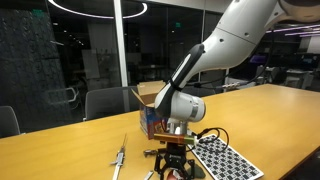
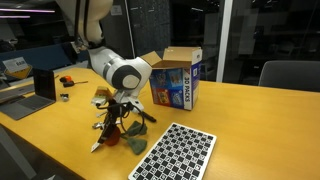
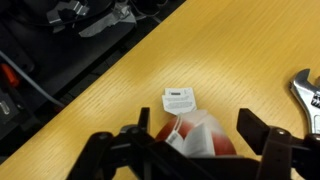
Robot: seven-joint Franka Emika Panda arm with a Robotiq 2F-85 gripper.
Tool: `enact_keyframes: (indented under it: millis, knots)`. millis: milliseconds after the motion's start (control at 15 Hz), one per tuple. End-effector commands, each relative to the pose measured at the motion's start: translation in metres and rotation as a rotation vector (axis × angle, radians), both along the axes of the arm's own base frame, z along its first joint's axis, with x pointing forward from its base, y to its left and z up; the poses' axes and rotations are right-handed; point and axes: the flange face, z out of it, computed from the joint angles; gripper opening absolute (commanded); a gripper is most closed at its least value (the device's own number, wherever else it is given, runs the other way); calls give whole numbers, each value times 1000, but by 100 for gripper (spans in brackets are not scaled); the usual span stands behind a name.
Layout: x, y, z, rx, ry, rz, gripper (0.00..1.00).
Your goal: Put the fluffy toy inside the box.
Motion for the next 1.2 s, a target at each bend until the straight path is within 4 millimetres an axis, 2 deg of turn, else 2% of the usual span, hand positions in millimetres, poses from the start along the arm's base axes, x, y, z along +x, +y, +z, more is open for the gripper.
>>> enact_keyframes:
  millis: [0, 200, 400, 533, 600, 800, 1133]
  knots:
    - [11, 6, -17, -15, 11, 6, 58]
    - [14, 4, -23, -19, 21, 12, 35]
    - [21, -1, -11, -49, -1, 30, 14]
    - [26, -6, 2, -77, -29, 43, 11]
    - [28, -10, 11, -93, -46, 47, 13]
    - [36, -21, 55, -152, -112, 63, 13]
    - [45, -33, 165, -289, -288, 116, 13]
